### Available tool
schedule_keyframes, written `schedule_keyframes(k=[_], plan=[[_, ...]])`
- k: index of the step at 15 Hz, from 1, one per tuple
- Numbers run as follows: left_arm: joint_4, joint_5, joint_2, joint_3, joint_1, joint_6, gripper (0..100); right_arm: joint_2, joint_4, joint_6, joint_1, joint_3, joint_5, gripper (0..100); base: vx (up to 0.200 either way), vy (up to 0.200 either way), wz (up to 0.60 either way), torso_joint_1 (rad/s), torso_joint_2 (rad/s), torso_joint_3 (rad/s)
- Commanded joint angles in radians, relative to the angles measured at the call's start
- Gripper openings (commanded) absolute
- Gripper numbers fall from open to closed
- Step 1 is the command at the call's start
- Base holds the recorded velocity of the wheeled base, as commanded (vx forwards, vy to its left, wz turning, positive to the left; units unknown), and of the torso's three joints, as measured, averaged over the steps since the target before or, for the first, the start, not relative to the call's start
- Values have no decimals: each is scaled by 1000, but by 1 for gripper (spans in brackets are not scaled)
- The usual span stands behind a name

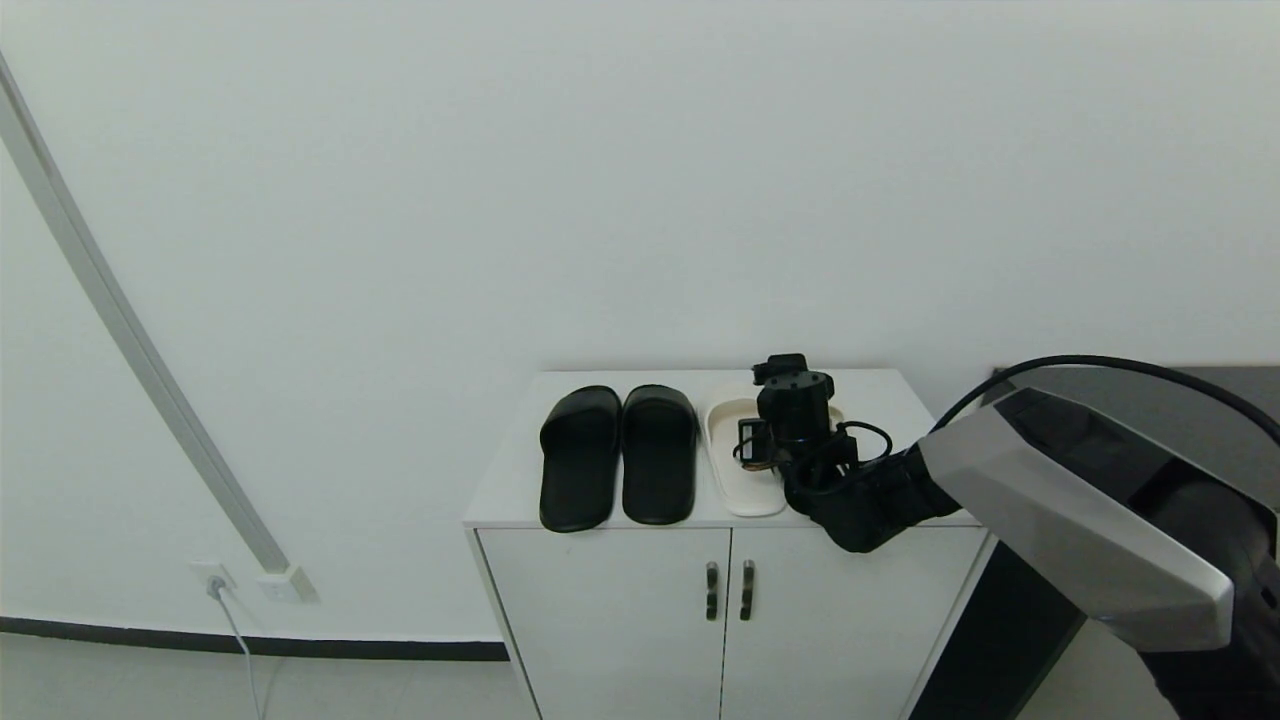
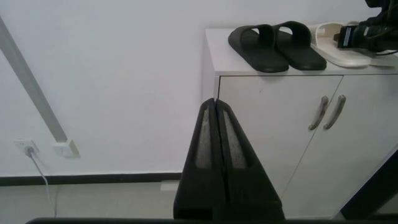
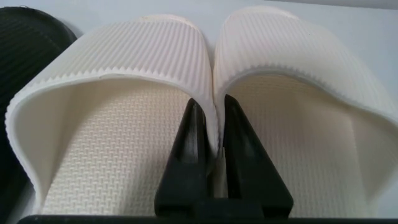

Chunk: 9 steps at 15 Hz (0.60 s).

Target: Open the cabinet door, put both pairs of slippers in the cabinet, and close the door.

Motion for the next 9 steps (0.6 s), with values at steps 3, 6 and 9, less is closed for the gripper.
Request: schedule_keyframes(k=[3, 6, 9], plan=[[0, 0, 1, 0, 1, -1, 0, -79, -2, 4, 1, 56, 0, 0, 0, 0, 0, 0, 0, 0], [0, 0, 1, 2, 1, -1, 0, -189, -37, 5, 7, 184, 3, 0, 0, 0, 0, 0, 0, 0], [0, 0, 1, 2, 1, -1, 0, -304, -98, 2, 22, 335, 43, 0, 0, 0, 0, 0, 0, 0]])
